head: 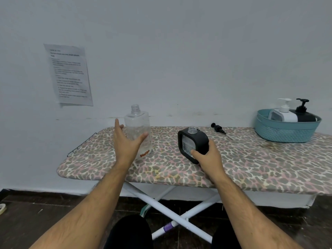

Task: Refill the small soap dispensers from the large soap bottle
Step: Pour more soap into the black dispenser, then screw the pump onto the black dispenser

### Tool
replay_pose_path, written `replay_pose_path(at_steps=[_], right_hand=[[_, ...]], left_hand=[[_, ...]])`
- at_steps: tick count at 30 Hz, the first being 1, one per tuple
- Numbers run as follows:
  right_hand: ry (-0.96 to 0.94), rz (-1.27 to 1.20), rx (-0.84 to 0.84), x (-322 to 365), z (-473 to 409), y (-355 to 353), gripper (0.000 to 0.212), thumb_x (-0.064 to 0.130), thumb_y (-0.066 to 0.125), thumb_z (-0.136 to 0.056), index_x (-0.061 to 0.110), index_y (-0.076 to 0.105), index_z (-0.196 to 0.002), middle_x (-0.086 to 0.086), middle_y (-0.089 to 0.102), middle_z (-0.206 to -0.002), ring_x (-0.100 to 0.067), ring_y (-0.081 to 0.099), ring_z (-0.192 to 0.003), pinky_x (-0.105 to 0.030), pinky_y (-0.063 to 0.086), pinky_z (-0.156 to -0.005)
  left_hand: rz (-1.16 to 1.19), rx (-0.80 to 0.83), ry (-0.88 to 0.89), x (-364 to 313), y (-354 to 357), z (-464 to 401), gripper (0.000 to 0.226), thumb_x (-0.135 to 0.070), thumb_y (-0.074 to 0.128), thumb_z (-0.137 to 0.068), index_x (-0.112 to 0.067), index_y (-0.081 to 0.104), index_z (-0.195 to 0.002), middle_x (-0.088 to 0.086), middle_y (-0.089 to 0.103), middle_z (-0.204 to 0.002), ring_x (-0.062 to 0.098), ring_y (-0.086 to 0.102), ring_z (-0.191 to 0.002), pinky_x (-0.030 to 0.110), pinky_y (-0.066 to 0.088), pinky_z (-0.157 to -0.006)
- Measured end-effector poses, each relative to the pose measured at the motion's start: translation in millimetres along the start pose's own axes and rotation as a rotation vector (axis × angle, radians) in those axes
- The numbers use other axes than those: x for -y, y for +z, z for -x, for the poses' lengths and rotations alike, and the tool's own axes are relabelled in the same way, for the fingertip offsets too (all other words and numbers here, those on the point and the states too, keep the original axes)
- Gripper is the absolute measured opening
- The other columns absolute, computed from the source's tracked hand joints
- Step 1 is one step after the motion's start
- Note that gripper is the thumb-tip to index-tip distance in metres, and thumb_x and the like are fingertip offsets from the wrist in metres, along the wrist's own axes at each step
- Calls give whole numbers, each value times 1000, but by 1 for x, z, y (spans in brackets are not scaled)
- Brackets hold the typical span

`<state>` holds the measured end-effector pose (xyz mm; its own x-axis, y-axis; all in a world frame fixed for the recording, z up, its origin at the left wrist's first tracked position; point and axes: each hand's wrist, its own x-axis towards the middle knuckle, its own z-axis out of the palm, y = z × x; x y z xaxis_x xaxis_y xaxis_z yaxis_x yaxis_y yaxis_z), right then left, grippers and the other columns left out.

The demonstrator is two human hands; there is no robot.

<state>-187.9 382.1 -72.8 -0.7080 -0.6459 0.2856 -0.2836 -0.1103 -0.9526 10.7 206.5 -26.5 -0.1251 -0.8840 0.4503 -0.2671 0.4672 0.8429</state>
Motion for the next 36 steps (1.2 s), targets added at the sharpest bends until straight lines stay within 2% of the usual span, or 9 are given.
replay_pose_path(at_steps=[4, 8, 13, 19, 23, 26, 28, 31, 36], right_hand=[[19, 20, -3, 3, -1, -1, 44, 14, 76, -82, 29, 51, -115, 18, 61, -102, 1, 60, -94, -19, 49, -74], [38, 46, -16, 4, -4, -2, 46, 14, 77, -80, 25, 55, -118, 14, 63, -103, -5, 62, -94, -23, 51, -75], [56, 87, 4, 2, -8, -4, 49, 16, 78, -79, 25, 54, -120, 11, 63, -107, -12, 64, -99, -38, 57, -86], [58, 61, 46, 1, -16, -13, 55, 11, 77, -80, 24, 47, -124, 4, 62, -112, -10, 66, -92, -28, 57, -66], [90, 19, 135, -3, -26, -22, 55, 12, 77, -82, 30, 49, -125, 0, 66, -117, -15, 68, -101, -39, 59, -85], [99, 37, 258, 2, -35, -33, 59, 6, 72, -85, 32, 46, -132, -1, 64, -126, -14, 64, -112, -37, 55, -93], [131, 53, 325, 5, -43, -43, 69, 1, 66, -85, 26, 40, -144, 0, 54, -142, -16, 54, -128, -38, 47, -104], [134, 138, 203, 12, -59, -57, 69, 3, 58, -91, 19, 32, -152, 1, 43, -148, -18, 44, -134, -40, 38, -112], [81, 302, -28, 4, -102, -62, 46, 14, 60, -96, 13, 49, -142, -6, 53, -143, -15, 52, -124, -31, 42, -102]], left_hand=[[-75, -225, 230, -23, 0, 23, 77, -41, 72, -86, -15, 33, -147, 8, 42, -143, 18, 35, -133, 49, 35, -111], [-66, -152, 381, -32, 13, 46, 50, -34, 66, -91, -18, 47, -134, 2, 46, -134, 11, 38, -125, 45, 39, -108], [-54, 69, 402, -33, 38, 61, 57, -33, 67, -91, -22, 41, -140, -1, 43, -141, 13, 40, -130, 42, 38, -112], [135, 452, 68, -31, 71, 50, 82, -38, 72, -88, -26, 24, -154, -3, 38, -153, 12, 44, -132, 38, 42, -108], [254, 675, -88, -32, 92, 41, 88, -30, 76, -86, -24, 21, -155, 0, 38, -153, 13, 43, -131, 28, 48, -97], [254, 712, -72, -29, 104, 35, 88, -27, 80, -82, -25, 27, -153, 0, 46, -147, 14, 50, -126, 28, 46, -100], [294, 720, -85, -30, 109, 31, 88, -24, 81, -81, -26, 28, -152, -3, 49, -138, 10, 54, -115, 21, 47, -89], [374, 760, -137, -27, 115, 22, 90, -21, 84, -77, -27, 31, -150, -4, 52, -132, 5, 59, -108, 18, 52, -79], [401, 784, -153, -18, 126, 19, 74, -18, 84, -75, -21, 44, -138, -2, 64, -122, 10, 65, -107, 27, 56, -85]])
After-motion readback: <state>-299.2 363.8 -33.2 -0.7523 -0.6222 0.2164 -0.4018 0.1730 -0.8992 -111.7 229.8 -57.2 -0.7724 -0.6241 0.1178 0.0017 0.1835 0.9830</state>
